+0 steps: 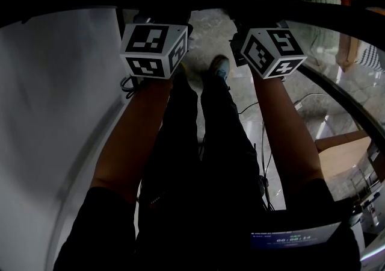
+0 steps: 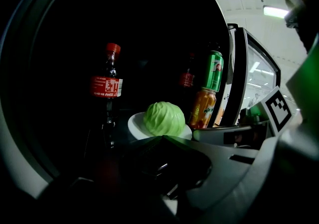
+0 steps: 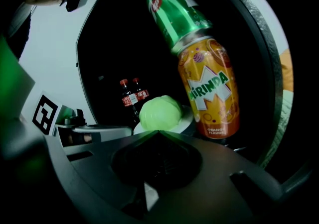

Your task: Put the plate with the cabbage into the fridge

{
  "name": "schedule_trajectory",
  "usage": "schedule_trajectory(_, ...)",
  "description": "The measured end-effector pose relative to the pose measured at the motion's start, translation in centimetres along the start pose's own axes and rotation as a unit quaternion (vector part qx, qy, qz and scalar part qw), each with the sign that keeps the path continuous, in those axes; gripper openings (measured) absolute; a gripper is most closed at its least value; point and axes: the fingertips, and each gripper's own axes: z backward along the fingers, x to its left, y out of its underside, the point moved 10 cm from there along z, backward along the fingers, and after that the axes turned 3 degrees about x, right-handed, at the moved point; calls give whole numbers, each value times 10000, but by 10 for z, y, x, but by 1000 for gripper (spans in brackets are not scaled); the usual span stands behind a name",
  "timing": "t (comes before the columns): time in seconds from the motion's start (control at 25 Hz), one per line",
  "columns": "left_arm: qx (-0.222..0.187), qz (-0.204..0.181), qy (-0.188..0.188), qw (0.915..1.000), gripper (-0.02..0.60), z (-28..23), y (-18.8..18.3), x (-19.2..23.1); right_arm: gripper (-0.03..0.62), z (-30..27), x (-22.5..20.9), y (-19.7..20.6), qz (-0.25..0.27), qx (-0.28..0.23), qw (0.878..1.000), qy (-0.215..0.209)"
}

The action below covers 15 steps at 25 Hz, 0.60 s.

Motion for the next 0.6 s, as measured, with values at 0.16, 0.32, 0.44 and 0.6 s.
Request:
schedule_trajectory(0.16,-191,-123,-14,9997,5,4,-8,-3,6,4,5,-6,55,-114,9999,52)
schedule_trajectory(0.32,-312,-275,38,9991,5,14,-16,-7,6,11,15,-12,82,-204,9997,69)
schedule_trajectory(0.44,-328,-330,71,9989,5,20,-21,-11,6,18,21,-17,122,-260,9996,79)
schedule_trajectory(0.6,-427,-454,128,9980,5,32,-31,-16,6,28,31,-30,178,-364,9991,84)
